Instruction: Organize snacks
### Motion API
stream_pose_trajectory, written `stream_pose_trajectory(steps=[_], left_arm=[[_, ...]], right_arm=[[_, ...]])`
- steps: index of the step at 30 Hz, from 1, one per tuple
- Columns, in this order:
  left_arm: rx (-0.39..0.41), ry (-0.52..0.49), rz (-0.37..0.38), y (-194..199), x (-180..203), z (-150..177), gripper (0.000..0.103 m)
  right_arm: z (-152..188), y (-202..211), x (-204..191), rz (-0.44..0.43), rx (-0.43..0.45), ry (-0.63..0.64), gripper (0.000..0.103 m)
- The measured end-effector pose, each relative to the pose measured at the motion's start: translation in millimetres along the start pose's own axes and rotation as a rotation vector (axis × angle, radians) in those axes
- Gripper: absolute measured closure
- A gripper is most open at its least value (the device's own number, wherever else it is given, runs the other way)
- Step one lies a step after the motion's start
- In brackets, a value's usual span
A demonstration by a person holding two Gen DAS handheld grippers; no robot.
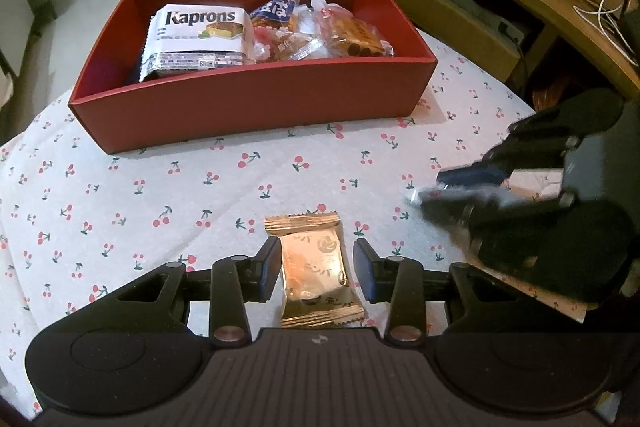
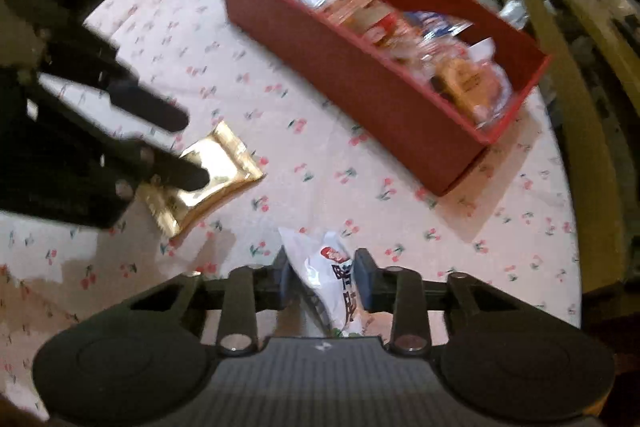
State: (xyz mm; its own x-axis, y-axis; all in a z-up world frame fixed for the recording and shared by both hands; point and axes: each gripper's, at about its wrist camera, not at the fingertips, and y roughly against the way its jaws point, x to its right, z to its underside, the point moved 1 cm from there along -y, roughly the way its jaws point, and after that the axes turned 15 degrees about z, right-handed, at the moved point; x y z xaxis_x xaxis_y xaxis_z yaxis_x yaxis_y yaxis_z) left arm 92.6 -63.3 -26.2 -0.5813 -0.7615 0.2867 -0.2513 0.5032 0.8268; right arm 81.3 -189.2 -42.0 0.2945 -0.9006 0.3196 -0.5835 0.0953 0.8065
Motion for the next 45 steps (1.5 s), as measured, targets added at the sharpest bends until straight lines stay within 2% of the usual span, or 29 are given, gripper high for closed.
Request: stream_pose_trajectory(steps=[3,6,8,10,11,12,14,15,18,20,24,27,34,39,45], left_arm=[[-0.019,0.007,-0.001,-5.8,-0.6,0.0,0.049],[-0.043,0.014,-0.009,-13.6,-1.1,1.7,0.048],[-0.063,0.026,-0.015,-20.1,-1.6,3.3,0.039],[-0.078,0.036,-0.028,-26.2,-2.0,4.7,0.035],[-0.081,0.043,-0.036,-29.0,-2.5,5.2,0.033],[-0.082,0.048,-0.045,-31.8,-3.3,5.9,0.031],[-0.075,0.036,-0.058,-35.3,-1.0,6.5,0.026],[-0.071,0.033,-0.067,-36.5,0.7,6.8,0.026],[-0.067,0.017,-0.094,-36.8,5.6,9.5,0.037],[-0.058,0.029,-0.088,-31.6,5.2,11.2,0.056],[-0.050,0.056,-0.086,-26.7,1.9,15.4,0.056],[-0.033,0.069,-0.083,-20.2,0.6,14.6,0.056],[0.066,0.069,-0.053,7.8,8.1,-3.0,0.056],[0.142,0.048,-0.044,21.8,12.6,-34.1,0.056],[0.211,0.045,-0.075,22.3,4.3,-86.0,0.056]], right_arm=[[1.1,-3.2,8.0,-0.001,-0.021,-0.033,0.058],[3.8,-4.1,1.2,0.002,-0.022,0.002,0.057],[4.3,-6.1,1.1,0.002,-0.020,-0.002,0.057],[6.0,-8.9,2.3,0.008,-0.020,-0.001,0.055],[6.9,-10.5,2.5,0.015,-0.027,0.006,0.048],[8.2,-11.9,2.6,0.027,-0.025,0.012,0.037],[9.9,-14.4,3.8,0.034,-0.014,0.025,0.028],[10.0,-15.5,7.1,0.021,-0.019,0.009,0.028],[11.4,-16.1,15.9,-0.011,-0.056,-0.045,0.033],[14.8,-11.5,11.9,0.009,-0.046,-0.025,0.034],[16.8,-2.1,4.5,0.017,-0.037,-0.016,0.036],[13.8,7.8,9.0,0.020,-0.015,-0.064,0.038],[0.7,24.8,19.7,0.039,0.051,-0.144,0.038],[-23.5,35.7,38.0,0.056,0.115,-0.232,0.038],[-64.7,27.7,62.7,0.108,0.161,-0.313,0.038]])
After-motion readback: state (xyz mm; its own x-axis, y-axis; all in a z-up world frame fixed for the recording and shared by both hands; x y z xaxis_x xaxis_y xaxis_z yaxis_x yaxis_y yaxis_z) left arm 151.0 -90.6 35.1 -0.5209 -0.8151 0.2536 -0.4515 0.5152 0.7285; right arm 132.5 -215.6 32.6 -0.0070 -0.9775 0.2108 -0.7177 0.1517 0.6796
